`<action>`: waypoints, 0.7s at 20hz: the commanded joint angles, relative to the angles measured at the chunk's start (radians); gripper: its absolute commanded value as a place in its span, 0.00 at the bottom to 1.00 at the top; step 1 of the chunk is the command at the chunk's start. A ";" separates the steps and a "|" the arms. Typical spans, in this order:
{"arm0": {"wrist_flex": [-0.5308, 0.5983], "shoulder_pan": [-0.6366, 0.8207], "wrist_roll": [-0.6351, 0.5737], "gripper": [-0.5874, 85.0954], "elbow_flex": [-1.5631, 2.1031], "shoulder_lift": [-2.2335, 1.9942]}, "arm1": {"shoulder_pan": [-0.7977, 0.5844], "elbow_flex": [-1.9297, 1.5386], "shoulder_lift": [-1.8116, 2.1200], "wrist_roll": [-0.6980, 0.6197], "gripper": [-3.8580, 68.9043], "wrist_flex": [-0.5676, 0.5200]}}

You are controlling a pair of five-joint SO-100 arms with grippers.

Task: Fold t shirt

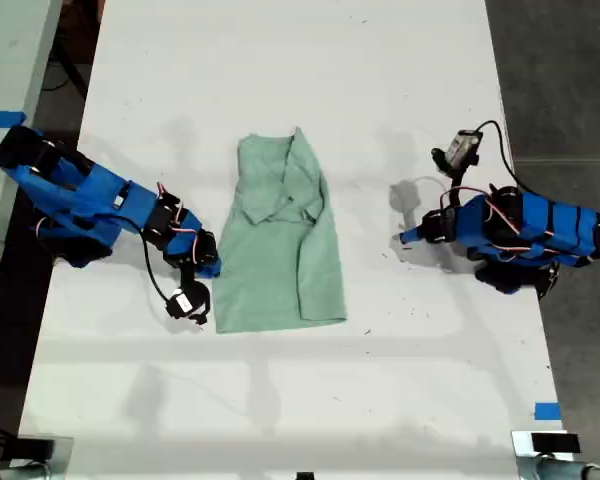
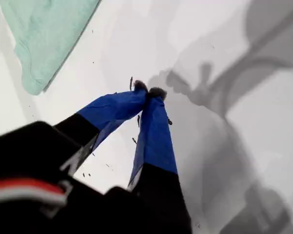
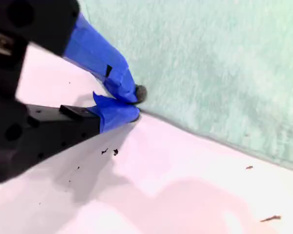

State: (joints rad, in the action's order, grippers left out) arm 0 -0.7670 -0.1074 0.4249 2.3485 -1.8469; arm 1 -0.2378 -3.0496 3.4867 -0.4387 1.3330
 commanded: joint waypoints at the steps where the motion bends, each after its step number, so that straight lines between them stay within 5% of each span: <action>1: -0.032 -0.015 0.003 0.00 -0.003 -0.086 | 0.000 -0.060 0.009 -0.009 0.08 0.000; 9: -0.235 -0.035 -0.018 0.00 -0.167 -0.239 | -0.002 -0.060 0.009 -0.009 0.08 0.000; 14: -0.287 0.025 -0.161 0.00 -0.445 -0.092 | -0.002 -0.060 0.009 -0.009 0.08 0.000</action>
State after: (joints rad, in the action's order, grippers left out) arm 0 -1.0308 -0.1197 0.3221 2.0647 -1.9742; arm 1 -0.2378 -3.0496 3.4867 -0.4387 1.3330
